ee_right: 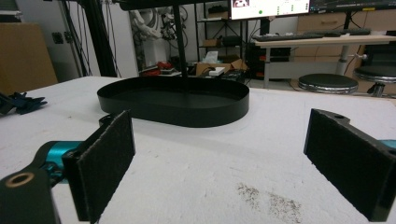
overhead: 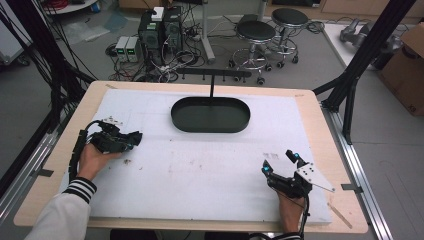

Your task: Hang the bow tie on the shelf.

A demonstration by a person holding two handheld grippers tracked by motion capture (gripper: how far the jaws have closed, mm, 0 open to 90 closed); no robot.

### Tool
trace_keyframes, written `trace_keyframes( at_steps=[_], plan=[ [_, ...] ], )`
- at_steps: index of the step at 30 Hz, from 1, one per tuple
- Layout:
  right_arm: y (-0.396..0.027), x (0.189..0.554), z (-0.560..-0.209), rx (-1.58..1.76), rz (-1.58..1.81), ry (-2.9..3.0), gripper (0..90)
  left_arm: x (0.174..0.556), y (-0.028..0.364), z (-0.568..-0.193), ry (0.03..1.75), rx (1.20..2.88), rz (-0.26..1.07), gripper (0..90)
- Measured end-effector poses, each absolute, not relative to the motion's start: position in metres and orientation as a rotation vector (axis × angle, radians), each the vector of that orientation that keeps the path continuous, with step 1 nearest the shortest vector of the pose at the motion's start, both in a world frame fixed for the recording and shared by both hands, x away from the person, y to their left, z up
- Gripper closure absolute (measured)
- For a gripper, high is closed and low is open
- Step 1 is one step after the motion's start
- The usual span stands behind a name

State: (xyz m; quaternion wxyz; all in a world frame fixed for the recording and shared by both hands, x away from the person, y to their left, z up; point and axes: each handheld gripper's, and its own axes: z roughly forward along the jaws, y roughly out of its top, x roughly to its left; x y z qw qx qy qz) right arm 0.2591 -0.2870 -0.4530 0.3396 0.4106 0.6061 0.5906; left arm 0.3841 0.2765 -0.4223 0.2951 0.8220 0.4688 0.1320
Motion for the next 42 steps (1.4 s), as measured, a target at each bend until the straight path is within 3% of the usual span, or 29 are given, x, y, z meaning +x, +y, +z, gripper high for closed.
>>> trace_keyframes(
  at_steps=[8, 27, 42],
  plan=[
    [-0.287, 0.259, -0.453, 1.072, 1.539, 1.576, 7.8, 0.383, 0.275, -0.422, 1.233, 2.198, 0.346, 86.1],
    [-0.287, 0.259, -0.453, 1.070, 1.537, 1.574, 7.8, 0.375, 0.278, -0.406, 1.158, 2.060, 0.481, 87.8],
    [-0.287, 0.259, -0.453, 1.072, 1.540, 1.573, 7.8, 0.364, 0.280, -0.385, 1.042, 1.746, 0.553, 87.8]
  ],
)
